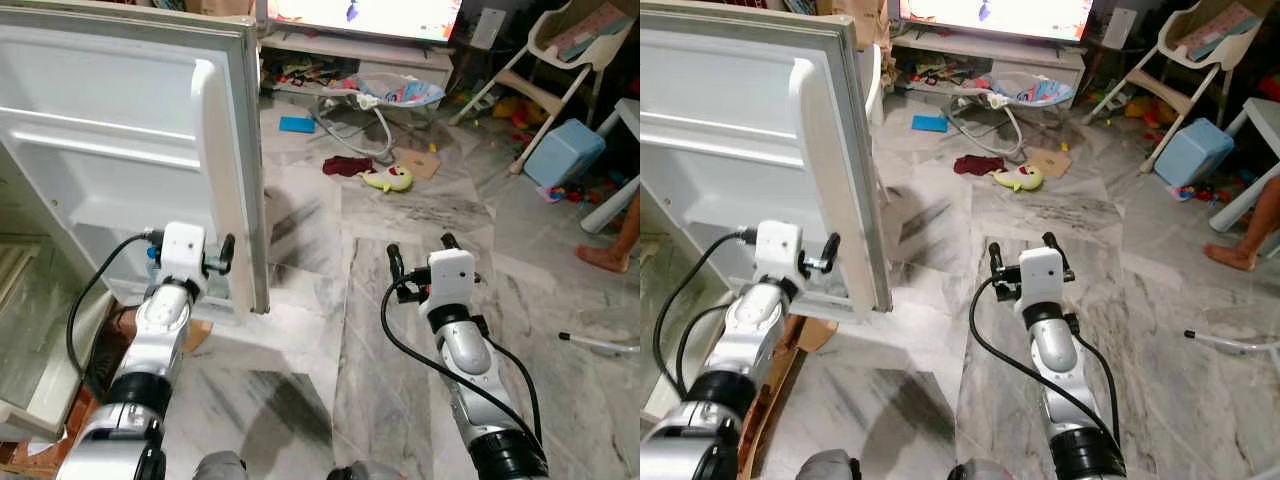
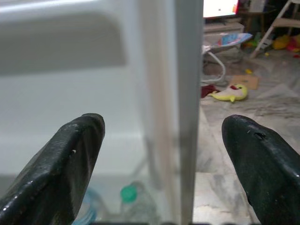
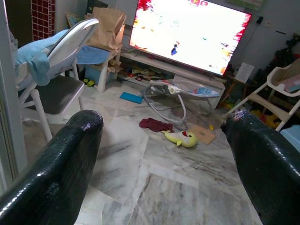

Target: Restocking fridge

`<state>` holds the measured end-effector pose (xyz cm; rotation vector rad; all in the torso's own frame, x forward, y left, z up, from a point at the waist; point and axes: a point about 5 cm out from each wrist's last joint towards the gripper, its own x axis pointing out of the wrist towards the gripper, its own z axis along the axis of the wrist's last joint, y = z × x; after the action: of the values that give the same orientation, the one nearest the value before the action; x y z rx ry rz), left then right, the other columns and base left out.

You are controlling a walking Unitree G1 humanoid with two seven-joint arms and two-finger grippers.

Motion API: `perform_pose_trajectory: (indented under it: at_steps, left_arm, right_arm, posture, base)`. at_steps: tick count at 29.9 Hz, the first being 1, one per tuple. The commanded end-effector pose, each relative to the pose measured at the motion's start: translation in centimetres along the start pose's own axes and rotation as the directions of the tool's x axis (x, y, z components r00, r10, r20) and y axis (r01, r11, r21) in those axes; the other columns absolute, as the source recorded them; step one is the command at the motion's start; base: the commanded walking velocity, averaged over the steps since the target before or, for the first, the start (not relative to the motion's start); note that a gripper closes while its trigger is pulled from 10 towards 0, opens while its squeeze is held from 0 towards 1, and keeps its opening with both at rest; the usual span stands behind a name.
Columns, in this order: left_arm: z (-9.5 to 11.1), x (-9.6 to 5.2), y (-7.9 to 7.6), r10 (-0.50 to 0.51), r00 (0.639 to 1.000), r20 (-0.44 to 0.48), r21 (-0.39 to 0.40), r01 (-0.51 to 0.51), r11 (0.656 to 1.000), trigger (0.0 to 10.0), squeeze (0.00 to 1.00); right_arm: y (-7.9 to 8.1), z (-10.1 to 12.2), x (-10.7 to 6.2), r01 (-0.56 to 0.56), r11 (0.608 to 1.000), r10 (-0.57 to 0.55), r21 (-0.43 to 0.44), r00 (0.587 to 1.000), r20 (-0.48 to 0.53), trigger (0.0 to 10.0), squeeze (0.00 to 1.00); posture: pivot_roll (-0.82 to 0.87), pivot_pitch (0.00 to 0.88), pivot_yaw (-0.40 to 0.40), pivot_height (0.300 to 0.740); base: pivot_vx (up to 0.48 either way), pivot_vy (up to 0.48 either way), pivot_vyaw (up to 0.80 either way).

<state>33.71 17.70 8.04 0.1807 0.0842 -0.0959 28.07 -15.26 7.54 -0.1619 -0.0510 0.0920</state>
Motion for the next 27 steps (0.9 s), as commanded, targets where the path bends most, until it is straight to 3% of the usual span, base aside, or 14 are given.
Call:
perform_pose_trajectory:
  at_steps: [1, 5, 7, 11, 13, 18, 19, 23, 27]
  left_arm:
    - [0.6, 1.1, -1.6, -0.054, 0.998, -0.022, 0.013, 0.054, 0.998, 10.0, 0.00]
    - [1.8, 2.0, -3.4, -0.140, 0.990, -0.015, 0.046, 0.140, 0.989, 10.0, 0.00]
    - [2.7, 2.3, -6.5, -0.307, 0.952, -0.008, 0.116, 0.306, 0.945, 10.0, 0.00]
    - [2.7, 2.3, -7.3, -0.336, 0.942, -0.004, 0.130, 0.333, 0.934, 10.0, 0.00]
    - [2.7, 2.3, -7.3, -0.333, 0.943, -0.003, 0.132, 0.330, 0.935, 10.0, 0.00]
    - [1.2, 1.6, -4.8, -0.270, 0.963, -0.006, 0.114, 0.269, 0.956, 10.0, 0.00]
    - [0.5, 1.0, -3.7, -0.256, 0.967, 0.000, 0.092, 0.255, 0.963, 10.0, 0.00]
    - [-0.7, -0.2, -2.3, -0.205, 0.979, -0.001, 0.058, 0.205, 0.977, 10.0, 0.00]
    - [-1.7, -1.1, -1.8, -0.186, 0.983, -0.010, 0.053, 0.186, 0.981, 10.0, 0.00]
  right_arm:
    - [-0.4, 0.1, -0.1, 0.007, 1.000, -0.007, -0.006, 1.000, 0.006, 10.0, 0.00]
    - [-0.5, 0.0, -0.2, 0.015, 1.000, -0.015, -0.012, 1.000, 0.003, 10.0, 0.00]
    - [-0.7, 0.0, -0.4, 0.024, 1.000, -0.024, -0.015, 1.000, 0.001, 10.0, 0.00]
    - [-0.6, 0.0, -0.5, 0.026, 1.000, -0.026, -0.015, 1.000, 0.002, 10.0, 0.00]
    - [-0.6, 0.0, -0.5, 0.026, 1.000, -0.026, -0.015, 1.000, 0.003, 10.0, 0.00]
    - [-0.5, -0.3, -0.4, 0.018, 1.000, -0.018, -0.015, 1.000, -0.016, 10.0, 0.00]
    - [-0.4, -0.3, -0.4, 0.015, 1.000, -0.015, -0.013, 1.000, -0.015, 10.0, 0.00]
    - [-0.3, -0.2, -0.4, 0.012, 1.000, -0.012, -0.008, 1.000, -0.008, 10.0, 0.00]
    - [0.0, -0.2, -0.4, 0.006, 1.000, -0.006, -0.006, 1.000, -0.007, 10.0, 0.00]
  posture:
    - [-0.02, 0.000, -0.085, 0.740]
    - [-0.03, 0.000, -0.079, 0.740]
    - [-0.03, 0.000, -0.075, 0.740]
    - [-0.03, 0.000, -0.072, 0.740]
    - [-0.03, 0.000, -0.072, 0.740]
    - [-0.02, 0.000, -0.078, 0.740]
    - [-0.01, 0.000, -0.078, 0.740]
    - [0.00, 0.000, -0.079, 0.740]
    - [0.01, 0.000, -0.083, 0.740]
  base:
    - [0.000, 0.000, 0.00]
    - [0.000, 0.000, 0.00]
    - [0.000, 0.000, 0.00]
    - [0.000, 0.000, 0.00]
    - [0.000, 0.000, 0.00]
    - [0.000, 0.000, -0.41]
    - [0.289, 0.000, -0.80]
    - [0.396, 0.000, -0.60]
    - [0.480, 0.000, 0.00]
